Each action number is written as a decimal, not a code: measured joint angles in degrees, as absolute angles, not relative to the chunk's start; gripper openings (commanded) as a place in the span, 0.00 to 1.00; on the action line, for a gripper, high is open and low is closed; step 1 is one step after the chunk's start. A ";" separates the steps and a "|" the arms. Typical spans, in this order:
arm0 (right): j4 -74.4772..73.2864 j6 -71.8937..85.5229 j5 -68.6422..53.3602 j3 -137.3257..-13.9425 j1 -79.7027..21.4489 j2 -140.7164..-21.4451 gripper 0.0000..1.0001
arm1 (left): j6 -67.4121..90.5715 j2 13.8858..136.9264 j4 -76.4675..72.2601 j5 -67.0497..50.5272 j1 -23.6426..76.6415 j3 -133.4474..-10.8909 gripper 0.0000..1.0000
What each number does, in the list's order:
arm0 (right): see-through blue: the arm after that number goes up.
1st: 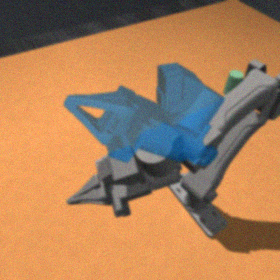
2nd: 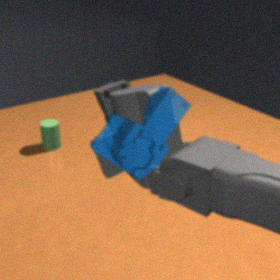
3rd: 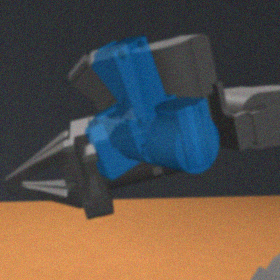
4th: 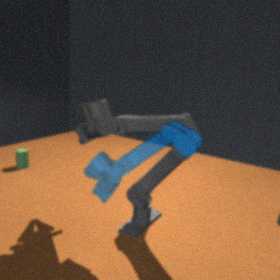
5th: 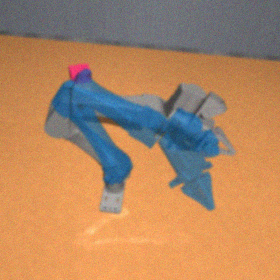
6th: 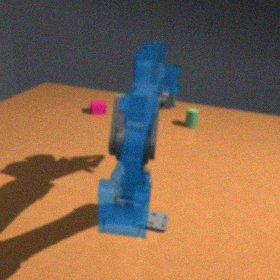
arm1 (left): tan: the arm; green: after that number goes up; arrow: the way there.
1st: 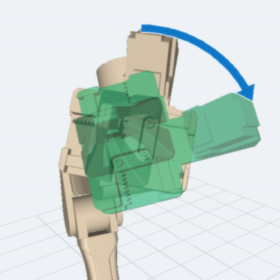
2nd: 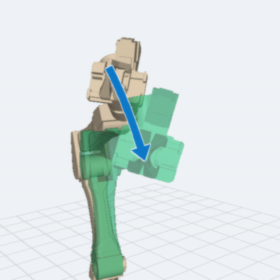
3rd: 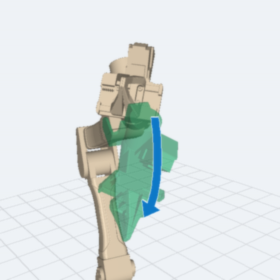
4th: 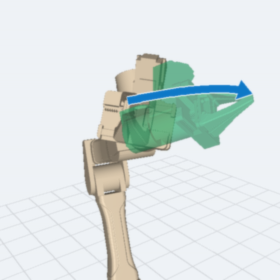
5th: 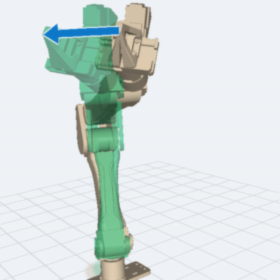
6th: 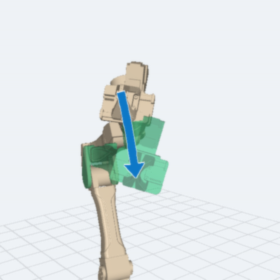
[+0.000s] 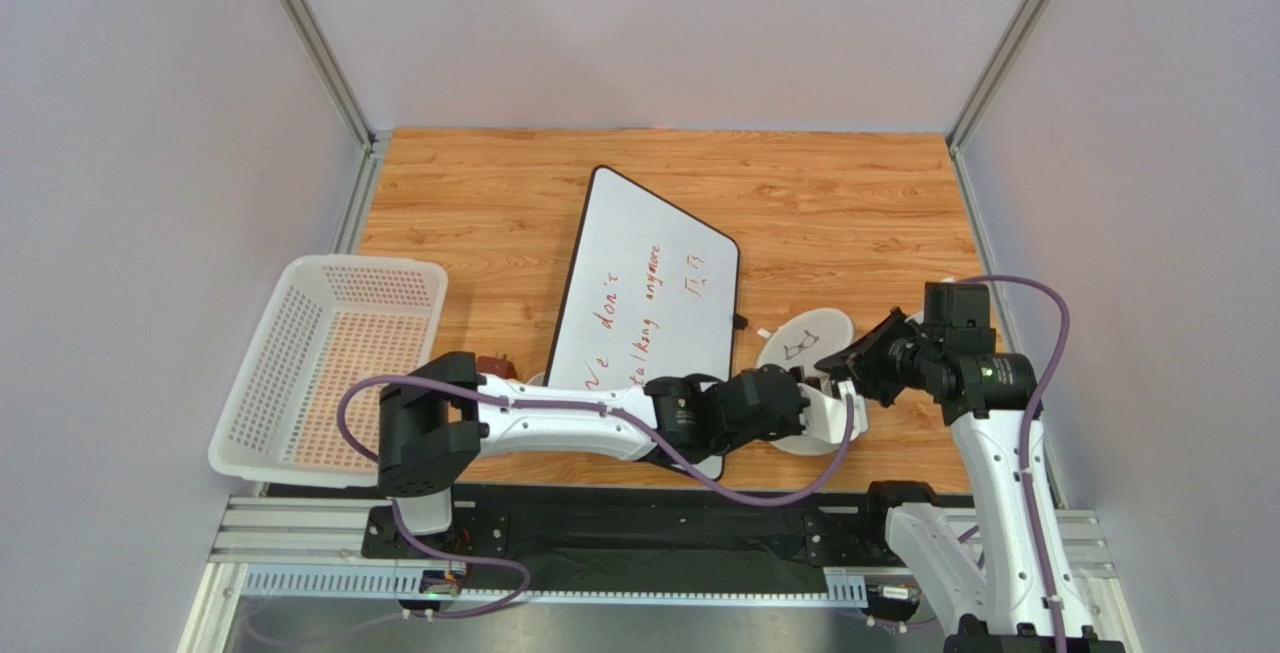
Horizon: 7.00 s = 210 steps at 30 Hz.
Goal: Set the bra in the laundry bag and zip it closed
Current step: Adjust the laundry bag at the center of the board, then zip the zipper on the laundry bag.
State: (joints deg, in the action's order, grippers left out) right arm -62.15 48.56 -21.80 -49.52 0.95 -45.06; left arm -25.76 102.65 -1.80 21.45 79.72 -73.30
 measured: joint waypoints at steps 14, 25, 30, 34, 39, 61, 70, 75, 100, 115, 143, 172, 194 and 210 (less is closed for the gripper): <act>-63.99 50.50 -21.04 -49.60 1.21 -42.96 0.00 | -16.38 96.33 0.38 18.06 76.88 -72.16 0.81; -64.07 49.39 -21.02 -50.00 1.19 -42.70 0.00 | 6.20 84.77 6.66 -4.60 70.61 -71.02 0.48; -64.07 49.21 -21.02 -50.50 1.19 -42.74 0.00 | 22.28 90.59 7.35 -21.19 66.46 -74.72 0.56; -64.05 49.19 -21.02 -50.68 1.19 -42.76 0.00 | 34.09 95.55 8.34 -29.41 64.53 -74.96 0.62; -64.05 49.21 -21.02 -50.83 1.19 -43.00 0.00 | 39.18 96.44 8.54 -31.05 64.14 -75.16 0.64; -63.99 49.23 -20.32 -50.87 1.19 -43.13 0.00 | 45.17 104.60 11.38 -25.34 61.23 -84.07 0.39; -64.01 49.21 -19.99 -50.87 1.19 -43.16 0.00 | 45.10 106.72 11.77 -26.06 60.99 -86.72 0.27; -64.03 49.21 -20.03 -50.87 1.19 -43.16 0.00 | 45.12 106.74 11.14 -27.57 60.93 -86.70 0.44; -64.01 49.21 -20.08 -50.87 1.15 -43.44 0.00 | 46.44 99.79 9.26 -26.70 62.63 -79.05 0.60; -63.94 49.23 -19.94 -50.87 1.15 -43.44 0.00 | 47.70 102.78 9.15 -24.75 62.70 -79.96 0.52; -63.18 49.52 -19.05 -50.87 1.15 -43.33 0.00 | 42.76 106.32 15.73 -20.03 64.07 -88.14 0.00; -65.12 36.49 -18.17 -62.76 1.56 -56.84 0.64 | 28.67 98.94 16.38 -18.61 62.11 -78.76 0.00; -77.76 36.10 -12.49 -64.66 1.52 -44.40 0.76 | 33.01 99.85 14.76 -20.05 61.80 -84.42 0.00; -74.72 40.62 -14.02 -65.98 1.52 -47.37 0.91 | 35.27 100.51 15.11 -19.92 56.73 -89.01 0.00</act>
State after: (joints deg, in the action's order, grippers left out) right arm -74.72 40.62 -14.02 -65.98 1.52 -47.37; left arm 35.27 100.51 15.11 -19.92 56.73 -89.01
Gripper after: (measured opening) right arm 0.925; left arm 0.007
